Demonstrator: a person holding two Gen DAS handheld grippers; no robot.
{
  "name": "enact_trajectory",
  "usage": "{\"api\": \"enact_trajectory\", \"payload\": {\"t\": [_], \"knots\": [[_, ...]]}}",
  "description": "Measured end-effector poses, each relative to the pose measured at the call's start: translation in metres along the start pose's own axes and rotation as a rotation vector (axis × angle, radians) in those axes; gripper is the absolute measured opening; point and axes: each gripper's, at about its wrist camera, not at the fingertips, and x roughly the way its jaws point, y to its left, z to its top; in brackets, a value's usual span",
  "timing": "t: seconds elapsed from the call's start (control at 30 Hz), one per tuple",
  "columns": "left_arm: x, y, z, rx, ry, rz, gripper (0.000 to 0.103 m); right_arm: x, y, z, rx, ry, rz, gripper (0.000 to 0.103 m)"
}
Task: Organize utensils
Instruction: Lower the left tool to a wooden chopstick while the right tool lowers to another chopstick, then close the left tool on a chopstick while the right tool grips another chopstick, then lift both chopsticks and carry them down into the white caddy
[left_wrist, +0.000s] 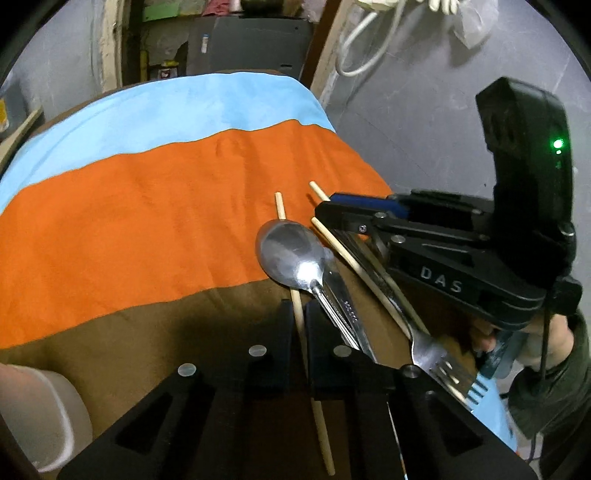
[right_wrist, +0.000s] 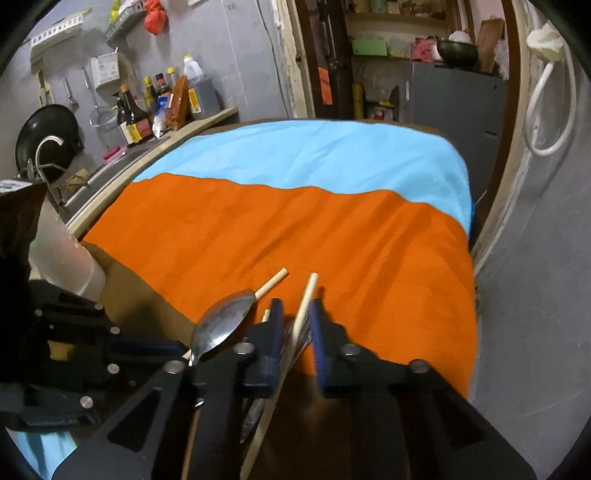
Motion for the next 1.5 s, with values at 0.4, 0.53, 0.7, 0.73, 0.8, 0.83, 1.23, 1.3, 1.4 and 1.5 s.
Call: {"api": "enact_trajectory", "payload": {"t": [0.4,0.53,0.7,0.73,0.8,0.83,1.23,1.3,1.4,1.5], "knots": [[-0.045,0.005,-0.047,-0.013,0.003,0.021,0.002,-0.032,0.006,-0.012,0.054,-0.063,0.1,0.003],[-0.061,0.006,-0.068,-0.012,0.02,0.03,0.002,-0.044,0.02,-0.019,0.002,-0.066,0.08,0.003],[-0.059,0.0,-0.069,-0.002,0.031,0.062,0.003,-0.039,0.015,-0.018,-0.013,-0.049,-0.036,0.005],[-0.058,-0.001,-0.068,0.004,0.031,0.072,0.003,-0.037,0.013,-0.018,-0.012,-0.04,-0.052,0.005],[-0.052,-0.006,-0.064,0.03,0.034,0.101,0.003,-0.034,0.008,-0.019,-0.011,-0.021,-0.061,0.009],[-0.049,-0.006,-0.062,0.04,0.04,0.11,0.003,-0.03,0.006,-0.019,-0.014,-0.001,-0.066,0.011],[-0.017,0.001,-0.026,0.111,0.162,0.121,0.006,0.001,-0.004,-0.004,-0.046,0.156,-0.102,0.015],[-0.017,0.001,-0.027,0.122,0.151,0.123,0.006,0.0,-0.002,-0.002,-0.058,0.168,-0.106,0.015],[-0.019,0.002,-0.033,0.117,0.102,0.121,0.003,0.0,-0.001,-0.001,-0.044,0.184,-0.128,0.005],[-0.028,0.011,-0.039,0.035,0.027,0.072,0.002,-0.009,-0.005,-0.002,0.016,0.159,-0.092,0.003]]}}
